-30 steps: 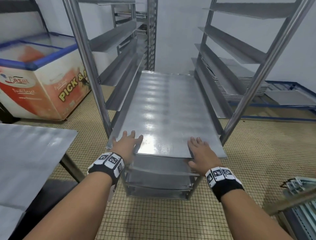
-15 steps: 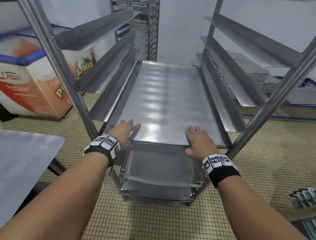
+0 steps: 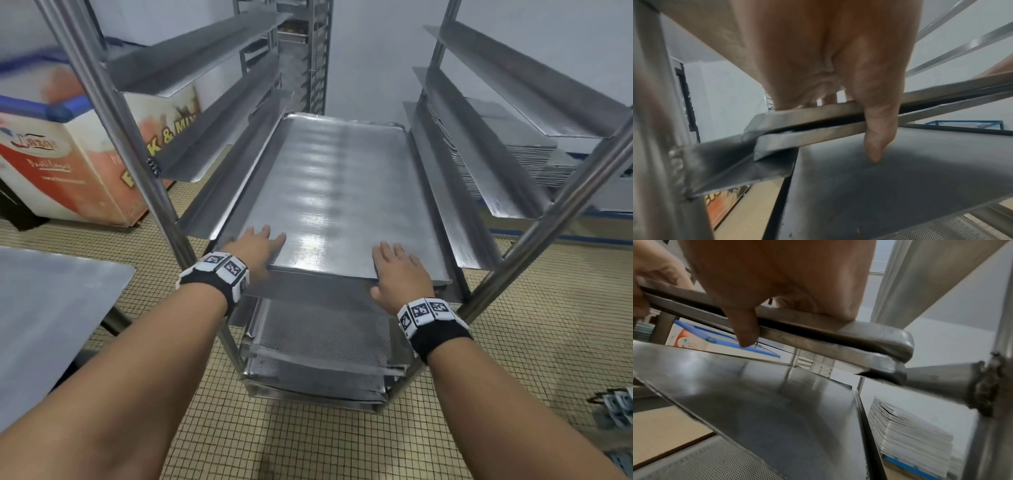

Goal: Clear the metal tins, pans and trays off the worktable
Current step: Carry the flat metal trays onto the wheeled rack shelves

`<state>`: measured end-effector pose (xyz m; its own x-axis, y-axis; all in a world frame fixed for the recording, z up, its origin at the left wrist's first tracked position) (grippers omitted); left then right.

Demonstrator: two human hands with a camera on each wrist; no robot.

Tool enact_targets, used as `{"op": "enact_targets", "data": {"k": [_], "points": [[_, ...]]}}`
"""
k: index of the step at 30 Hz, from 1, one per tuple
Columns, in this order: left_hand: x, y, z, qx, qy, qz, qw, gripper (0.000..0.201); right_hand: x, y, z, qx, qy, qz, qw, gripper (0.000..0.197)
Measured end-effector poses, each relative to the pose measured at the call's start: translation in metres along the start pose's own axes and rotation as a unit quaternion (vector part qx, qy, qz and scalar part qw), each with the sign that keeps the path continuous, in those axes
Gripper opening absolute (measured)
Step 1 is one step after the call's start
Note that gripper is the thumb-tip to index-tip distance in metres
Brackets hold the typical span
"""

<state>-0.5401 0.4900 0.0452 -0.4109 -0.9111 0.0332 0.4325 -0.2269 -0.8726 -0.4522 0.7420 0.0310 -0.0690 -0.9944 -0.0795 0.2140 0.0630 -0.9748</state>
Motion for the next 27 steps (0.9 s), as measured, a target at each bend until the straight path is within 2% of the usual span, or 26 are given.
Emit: {"op": "enact_targets", "data": {"k": [4,6,8,10,13,15,18,22,25,27], "points": [[-0.006,0.017,0.028,-0.106,-0.009,-0.031,0.994,0.07,0.009,0.0,0.012,-0.014,0.073,0.002,0.997,0.074],[-0.001,0.036,0.047,-0.136,-0.007,-0.008,0.991,0.079,0.017,0.0,0.024,-0.029,0.084,0.009,0.996,0.066],[0.008,0.055,0.066,-0.135,-0.01,0.033,0.99,0.092,0.025,-0.002,0.039,-0.049,0.082,0.017,0.995,0.059],[0.019,0.075,0.092,-0.118,-0.025,0.074,0.99,0.096,0.036,-0.003,0.058,-0.057,0.086,0.011,0.995,0.059],[0.039,0.1,0.141,-0.107,-0.052,0.094,0.988,0.077,0.066,-0.006,0.08,-0.041,0.075,0.007,0.996,0.057],[0.059,0.119,0.171,-0.085,-0.076,0.106,0.988,0.058,0.099,-0.009,0.093,-0.017,0.042,0.017,0.999,0.05],[0.102,0.162,0.214,-0.012,-0.138,0.153,0.979,0.055,0.166,-0.01,0.115,0.046,-0.031,0.026,0.998,0.034],[0.152,0.217,0.289,0.027,-0.2,0.215,0.955,0.04,0.267,-0.006,0.152,0.113,-0.14,0.031,0.983,0.033],[0.189,0.254,0.351,0.022,-0.259,0.248,0.933,0.041,0.341,0.0,0.179,0.112,-0.209,0.044,0.971,0.033],[0.217,0.282,0.393,0.02,-0.31,0.262,0.914,0.051,0.388,0.005,0.198,0.12,-0.25,0.047,0.96,0.035]]}}
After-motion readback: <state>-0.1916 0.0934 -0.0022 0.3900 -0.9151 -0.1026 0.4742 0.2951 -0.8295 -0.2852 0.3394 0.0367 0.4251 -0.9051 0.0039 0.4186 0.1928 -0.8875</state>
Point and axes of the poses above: each hand's wrist, its own z-axis away from the middle knuckle, its own y-axis out of the palm, x = y × z, the point moved 6 cm from there along -z, towards the middle knuckle, and after that the axes turned 9 degrees about x, right-handed, at the moved point
